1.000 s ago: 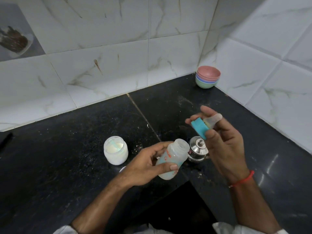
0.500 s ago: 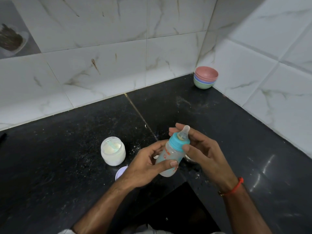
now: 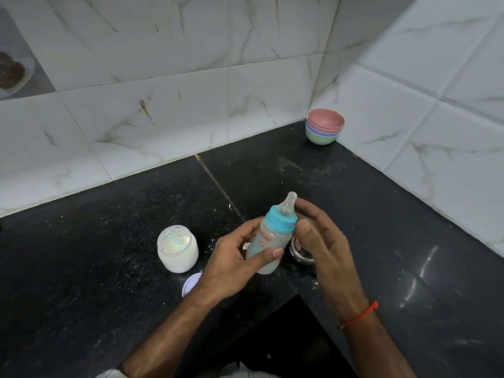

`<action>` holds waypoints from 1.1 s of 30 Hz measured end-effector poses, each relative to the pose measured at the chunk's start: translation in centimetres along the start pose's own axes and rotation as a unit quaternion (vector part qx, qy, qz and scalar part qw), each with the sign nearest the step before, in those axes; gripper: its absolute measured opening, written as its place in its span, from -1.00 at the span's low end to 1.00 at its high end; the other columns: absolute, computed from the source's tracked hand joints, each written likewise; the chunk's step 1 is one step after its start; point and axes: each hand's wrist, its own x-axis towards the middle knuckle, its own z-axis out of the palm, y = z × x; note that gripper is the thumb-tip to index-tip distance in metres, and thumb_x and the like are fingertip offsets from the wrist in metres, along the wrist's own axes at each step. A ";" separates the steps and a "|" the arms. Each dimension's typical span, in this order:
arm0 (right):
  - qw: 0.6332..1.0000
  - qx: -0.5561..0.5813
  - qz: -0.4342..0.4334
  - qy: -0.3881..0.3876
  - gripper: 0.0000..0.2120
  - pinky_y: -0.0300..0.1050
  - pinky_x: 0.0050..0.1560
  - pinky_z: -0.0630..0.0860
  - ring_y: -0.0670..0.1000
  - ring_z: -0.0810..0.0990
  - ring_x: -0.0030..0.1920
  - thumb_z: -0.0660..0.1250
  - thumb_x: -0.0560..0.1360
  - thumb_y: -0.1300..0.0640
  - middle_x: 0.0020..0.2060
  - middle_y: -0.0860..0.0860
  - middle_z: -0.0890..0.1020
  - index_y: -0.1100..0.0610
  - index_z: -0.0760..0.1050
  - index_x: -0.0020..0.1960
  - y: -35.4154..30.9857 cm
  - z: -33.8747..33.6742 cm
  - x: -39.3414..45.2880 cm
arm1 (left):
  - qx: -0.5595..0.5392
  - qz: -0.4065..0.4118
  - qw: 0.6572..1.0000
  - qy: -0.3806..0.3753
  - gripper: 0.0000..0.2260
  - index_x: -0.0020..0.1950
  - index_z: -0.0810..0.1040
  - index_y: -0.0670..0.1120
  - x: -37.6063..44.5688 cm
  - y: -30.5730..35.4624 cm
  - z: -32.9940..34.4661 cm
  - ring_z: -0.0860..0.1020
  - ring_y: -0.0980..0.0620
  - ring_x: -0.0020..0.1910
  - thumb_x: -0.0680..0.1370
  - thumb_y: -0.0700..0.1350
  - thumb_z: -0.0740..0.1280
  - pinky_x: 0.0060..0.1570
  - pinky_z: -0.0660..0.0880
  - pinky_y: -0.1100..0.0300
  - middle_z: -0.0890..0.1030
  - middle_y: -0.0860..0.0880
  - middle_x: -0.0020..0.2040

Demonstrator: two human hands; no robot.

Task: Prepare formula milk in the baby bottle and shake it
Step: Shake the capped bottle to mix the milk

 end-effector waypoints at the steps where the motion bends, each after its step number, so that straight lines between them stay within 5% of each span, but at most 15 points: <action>1: 0.999 -0.012 -0.011 0.047 -0.52 0.07 0.22 0.62 0.07 0.70 0.18 0.40 0.52 -0.15 0.12 0.03 0.74 0.11 0.54 0.33 0.0 -0.2 -0.1 | 0.004 0.003 1.000 0.009 -0.45 0.42 0.54 0.15 0.1 -0.1 -0.1 0.61 0.11 0.33 0.45 0.11 0.57 0.35 0.57 -0.06 0.68 0.15 0.29; 4: 0.993 -0.027 -0.008 0.115 -0.58 0.28 0.28 0.57 0.17 0.68 0.14 0.42 0.47 -0.24 0.04 0.07 0.71 0.00 0.60 0.20 0.2 -0.7 -0.2 | 0.009 0.009 1.000 0.023 -0.49 0.38 0.53 0.21 0.2 -0.1 -0.3 0.63 0.18 0.29 0.46 0.07 0.55 0.32 0.59 0.05 0.68 0.21 0.26; 9: 0.999 0.025 0.040 -0.006 -0.50 -0.28 0.11 0.59 -0.11 0.66 0.25 0.39 0.58 0.11 0.23 -0.09 0.70 0.06 0.38 0.49 -0.7 0.6 0.0 | 0.033 0.026 0.999 0.016 -0.50 0.37 0.50 0.29 0.3 0.3 -0.1 0.60 0.22 0.32 0.46 0.08 0.52 0.33 0.57 0.10 0.65 0.28 0.29; 12: 0.999 0.004 0.009 0.052 -0.62 -0.27 0.01 0.58 -0.13 0.72 0.08 0.38 0.51 0.08 0.04 -0.11 0.76 0.13 0.53 0.31 -0.7 1.1 -0.1 | 0.023 0.030 0.999 0.018 -0.51 0.36 0.52 0.29 0.1 0.3 0.1 0.61 0.20 0.31 0.47 0.02 0.53 0.33 0.56 0.08 0.66 0.25 0.29; 15: 0.990 -0.072 -0.037 0.113 -0.71 -0.12 0.01 0.54 -0.07 0.62 -0.04 0.53 0.49 -0.01 -0.11 0.07 0.63 0.04 0.56 0.14 0.5 -0.1 -0.2 | 0.018 0.026 0.999 0.012 -0.53 0.38 0.52 0.26 -0.4 0.0 0.3 0.62 0.17 0.31 0.51 0.01 0.53 0.31 0.60 0.04 0.66 0.22 0.30; 19: 0.989 -0.097 -0.048 -0.098 -0.29 0.05 0.33 0.54 0.10 0.58 0.28 0.51 0.45 0.13 0.26 -0.01 0.57 -0.01 0.26 0.51 0.6 -1.3 0.6 | -0.017 0.028 0.998 -0.049 -0.49 0.49 0.48 0.06 -0.6 0.0 0.4 0.59 0.03 0.39 0.55 0.00 0.48 0.39 0.54 -0.01 0.64 0.06 0.37; 22: 0.976 -0.078 -0.036 -0.199 -0.11 0.02 0.41 0.49 0.28 0.56 0.30 0.46 0.48 0.30 0.47 0.04 0.50 0.01 0.01 0.61 0.2 -1.1 1.7 | -0.040 0.037 0.990 -0.132 -0.50 0.53 0.43 -0.12 -0.8 0.0 1.0 0.55 -0.09 0.44 0.60 -0.22 0.42 0.43 0.49 0.04 0.60 -0.08 0.43; 25: 0.991 -0.002 -0.027 -0.133 -0.27 0.08 0.40 0.50 0.21 0.59 0.36 0.39 0.51 0.37 0.29 0.20 0.65 0.10 0.16 0.58 0.0 0.5 1.9 | -0.010 0.074 0.992 -0.104 -0.56 0.47 0.49 -0.10 -0.6 0.1 1.3 0.62 -0.07 0.32 0.60 -0.16 0.44 0.33 0.56 0.00 0.65 -0.08 0.32; 27: 1.000 0.015 -0.005 0.007 -0.50 0.19 0.28 0.60 0.15 0.69 0.21 0.40 0.54 0.34 0.13 0.13 0.74 0.09 0.39 0.43 0.3 2.6 1.5 | 0.093 0.120 0.988 -0.035 -0.55 0.45 0.52 -0.08 -0.1 0.1 1.0 0.63 0.06 0.20 0.58 0.00 0.46 0.20 0.56 0.12 0.64 0.01 0.22; 30: 0.987 -0.001 0.014 0.158 -0.65 0.28 0.17 0.63 0.08 0.74 0.06 0.46 0.55 0.25 0.04 0.04 0.75 0.05 0.47 0.28 1.1 4.9 0.6 | 0.167 0.172 0.971 0.001 -0.53 0.48 0.48 -0.11 0.0 -0.1 0.6 0.59 0.12 0.25 0.59 -0.07 0.47 0.22 0.54 0.19 0.61 0.05 0.27; 33: 0.997 -0.043 -0.045 0.049 -0.48 0.28 0.35 0.51 0.10 0.65 0.25 0.49 0.51 0.15 0.07 0.07 0.74 0.04 0.37 0.40 0.9 3.4 1.0 | 0.068 0.127 0.989 -0.039 -0.62 0.40 0.54 -0.06 -0.3 0.1 0.0 0.64 -0.02 0.23 0.59 -0.12 0.48 0.23 0.58 -0.05 0.66 -0.01 0.25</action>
